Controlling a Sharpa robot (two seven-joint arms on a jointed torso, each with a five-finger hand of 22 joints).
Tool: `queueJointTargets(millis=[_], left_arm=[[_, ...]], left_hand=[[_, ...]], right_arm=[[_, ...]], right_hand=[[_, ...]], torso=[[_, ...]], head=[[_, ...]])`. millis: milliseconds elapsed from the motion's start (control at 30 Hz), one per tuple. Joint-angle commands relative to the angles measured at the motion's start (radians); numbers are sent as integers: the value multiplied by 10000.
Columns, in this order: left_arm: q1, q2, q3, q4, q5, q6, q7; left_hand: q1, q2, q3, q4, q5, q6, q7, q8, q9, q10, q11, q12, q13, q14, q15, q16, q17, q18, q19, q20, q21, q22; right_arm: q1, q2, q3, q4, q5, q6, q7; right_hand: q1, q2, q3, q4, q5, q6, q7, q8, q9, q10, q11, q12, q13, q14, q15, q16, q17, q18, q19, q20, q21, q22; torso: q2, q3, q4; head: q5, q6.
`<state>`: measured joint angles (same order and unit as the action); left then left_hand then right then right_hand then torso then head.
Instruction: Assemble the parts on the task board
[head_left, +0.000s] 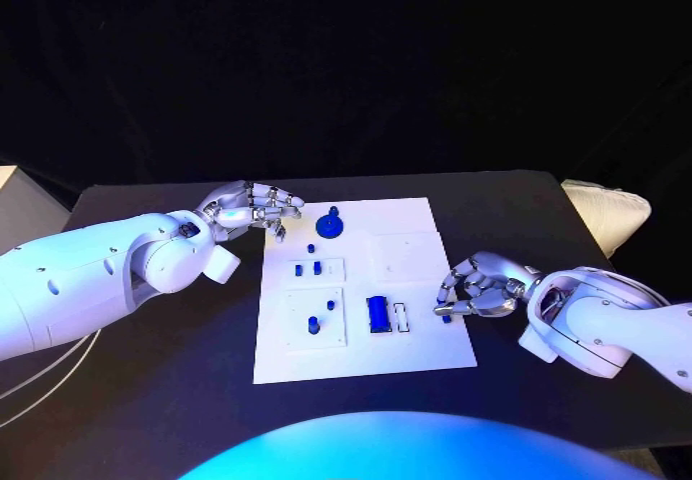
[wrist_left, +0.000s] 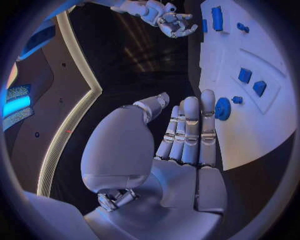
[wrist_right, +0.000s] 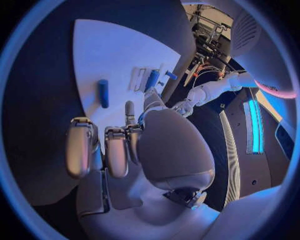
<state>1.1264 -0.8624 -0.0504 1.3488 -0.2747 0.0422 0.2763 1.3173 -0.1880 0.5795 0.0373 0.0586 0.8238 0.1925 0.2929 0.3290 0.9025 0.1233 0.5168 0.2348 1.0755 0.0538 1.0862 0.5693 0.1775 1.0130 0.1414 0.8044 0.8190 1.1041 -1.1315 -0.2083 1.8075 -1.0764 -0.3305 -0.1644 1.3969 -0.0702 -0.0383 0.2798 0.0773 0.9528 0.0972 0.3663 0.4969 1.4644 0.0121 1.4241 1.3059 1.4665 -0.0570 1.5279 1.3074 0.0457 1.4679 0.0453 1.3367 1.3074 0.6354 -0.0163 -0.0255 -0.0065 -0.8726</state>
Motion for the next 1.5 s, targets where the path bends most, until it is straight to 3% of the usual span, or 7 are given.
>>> queueJointTargets(millis=[33, 267, 400, 600, 900, 1233, 1500], left_arm=[[-15, -12, 5, 60, 53, 52, 166], [-26, -56, 5, 104, 54, 27, 197], [-33, -64, 5, 112, 55, 28, 202], [-44, -70, 6, 116, 55, 39, 202], [-51, -78, 6, 117, 56, 62, 183], [-62, -80, 6, 111, 56, 93, 166], [-69, -94, 6, 114, 56, 100, 162]], left_hand=[[87, 7, -5, 43, 26, -82, -10, 56, -12, -65, 21, 42, -9, -69, -23, 48, 14, 68, 10, 31, -39, -16], [82, 8, -9, 50, 26, -81, -10, 60, -12, -52, 19, 52, -7, -71, -23, 47, 13, 67, 9, 31, -42, -17], [82, 8, -9, 50, 26, -81, -10, 60, -12, -52, 19, 52, -7, -71, -23, 47, 13, 67, 9, 31, -42, -17], [82, 8, -9, 50, 26, -81, -10, 60, -12, -52, 19, 52, -7, -71, -23, 47, 13, 67, 9, 31, -42, -17], [85, 13, -10, 59, 28, -76, -14, 75, -14, -23, 12, 76, -3, -75, -26, 47, 14, 68, 10, 30, -49, -20], [85, 13, -10, 59, 28, -76, -14, 75, -14, -23, 12, 76, -3, -75, -26, 47, 14, 68, 10, 30, -49, -20], [85, 13, -10, 59, 28, -76, -14, 75, -14, -23, 12, 76, -3, -75, -26, 47, 14, 68, 10, 30, -49, -20]], right_arm=[[14, -199, -4, -77, -1238, -535, 135], [25, -591, -9, 23, -2526, -1235, -329], [-1, -618, -11, 55, -2940, -1374, -672], [-207, -352, -17, 6, -3237, -1260, -1315], [-527, 126, -22, -112, -3307, -901, -1794], [-687, 465, -21, -244, -3402, -703, -2082], [-742, 664, -21, -457, -3657, -554, -2273]], right_hand=[[75, -96, -1, 44, -27, -33, 24, -86, -28, 392, 72, 39, 1787, 818, 73, -66, 1633, 2, 313, 80, -63, 1562], [-56, -298, -11, 105, -58, 177, -5, -100, -39, 365, 59, -19, 1754, 802, 75, -102, 1572, 13, 305, 104, -109, 1550], [-196, -384, 29, 124, -71, 361, -57, -55, -22, 349, 21, -58, 1732, 799, 44, -114, 1558, 19, 303, 92, -138, 1544], [-791, -507, 136, 147, -113, 508, -116, -43, -8, 319, -31, -134, 1688, 793, 0, -139, 1528, 27, 299, 55, -198, 1531], [-1459, -375, 397, 149, 1, 666, -184, -23, 16, 373, -89, -57, 1734, 827, -50, -77, 1659, -3, 358, 11, -56, 1612], [-1540, -271, 489, 136, 33, 729, -213, -17, 18, 408, -113, 7, 1773, 848, -66, -30, 1748, -20, 388, -3, 30, 1654], [-1067, -312, 728, 61, 75, 759, -236, -69, -3, 420, -140, 19, 1785, 852, -95, -22, 1766, -27, 404, -36, 60, 1683]], torso=[[15, 14, 12], [14, 14, 9], [10, 18, 6], [14, 13, 17], [19, 14, 14], [11, 10, 22], [20, 14, 25]], head=[[-33, 0], [-63, 0], [-75, 0], [-75, 0], [-69, 0], [-85, 0], [-62, 0]])
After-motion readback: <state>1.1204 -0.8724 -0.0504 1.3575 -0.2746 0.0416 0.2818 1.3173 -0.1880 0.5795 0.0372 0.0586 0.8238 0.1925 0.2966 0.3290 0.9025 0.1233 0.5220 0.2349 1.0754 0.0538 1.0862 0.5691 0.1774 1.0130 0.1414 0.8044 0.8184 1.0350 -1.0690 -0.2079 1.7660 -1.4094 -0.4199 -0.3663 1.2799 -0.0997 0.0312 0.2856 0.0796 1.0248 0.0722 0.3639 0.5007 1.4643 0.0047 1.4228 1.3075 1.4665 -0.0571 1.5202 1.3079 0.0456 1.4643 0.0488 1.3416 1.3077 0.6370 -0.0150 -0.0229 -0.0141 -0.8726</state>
